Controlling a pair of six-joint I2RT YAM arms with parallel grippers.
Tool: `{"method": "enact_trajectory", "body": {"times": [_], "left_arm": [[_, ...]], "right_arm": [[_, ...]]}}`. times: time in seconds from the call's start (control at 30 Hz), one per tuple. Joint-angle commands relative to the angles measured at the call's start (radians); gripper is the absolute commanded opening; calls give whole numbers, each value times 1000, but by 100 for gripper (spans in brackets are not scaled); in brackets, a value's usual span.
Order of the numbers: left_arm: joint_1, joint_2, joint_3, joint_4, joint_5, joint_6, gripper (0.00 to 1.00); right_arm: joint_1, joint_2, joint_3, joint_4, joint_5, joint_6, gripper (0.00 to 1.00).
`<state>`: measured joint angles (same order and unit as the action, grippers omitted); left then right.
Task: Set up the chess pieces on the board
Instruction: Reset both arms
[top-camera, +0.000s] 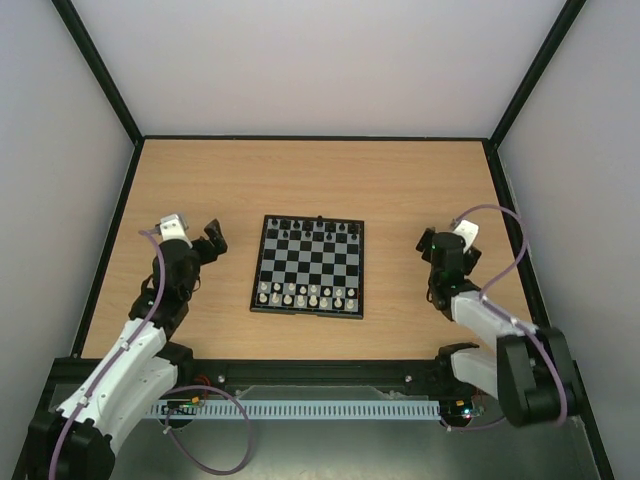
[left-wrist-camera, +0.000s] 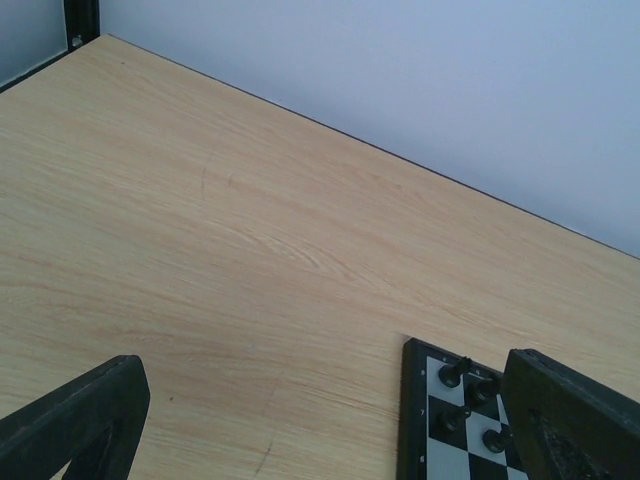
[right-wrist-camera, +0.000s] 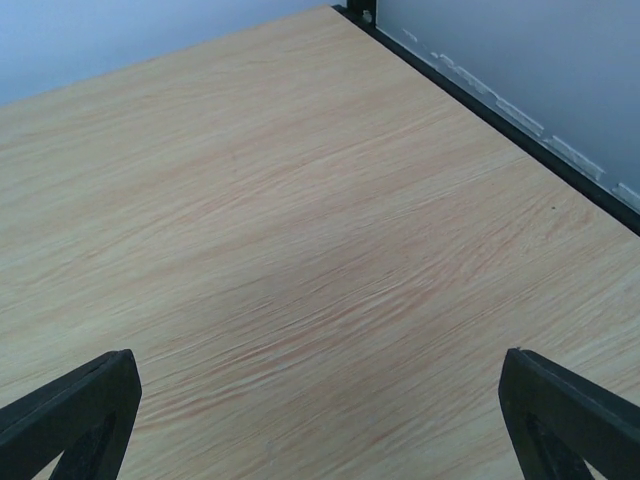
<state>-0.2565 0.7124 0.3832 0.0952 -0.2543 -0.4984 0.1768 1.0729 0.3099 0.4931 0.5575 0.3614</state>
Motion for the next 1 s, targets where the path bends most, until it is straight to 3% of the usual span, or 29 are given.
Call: {"method": "enact_trajectory", "body": {"times": [0.0, 0.13, 0.3, 0.47, 0.7, 0.97], "left_arm": [[9, -58, -44, 78, -24, 27, 99], [17, -87, -62, 86, -12, 35, 99], [24, -92, -74, 117, -11, 34, 99], [34, -71, -79, 140, 18, 35, 99], [45, -80, -87, 148, 28, 37, 99], [51, -75, -90, 159, 22, 43, 99]], "right_arm": [[-4, 178, 18, 308, 92, -52, 98], [-10, 339, 29, 440, 113, -109, 99], [-45, 399, 45, 490, 89, -105, 99], [-50, 411, 46, 498, 55, -121, 99], [-50, 391, -85, 728, -65, -184, 99], [-52, 397, -71, 703, -71, -180, 99]]}}
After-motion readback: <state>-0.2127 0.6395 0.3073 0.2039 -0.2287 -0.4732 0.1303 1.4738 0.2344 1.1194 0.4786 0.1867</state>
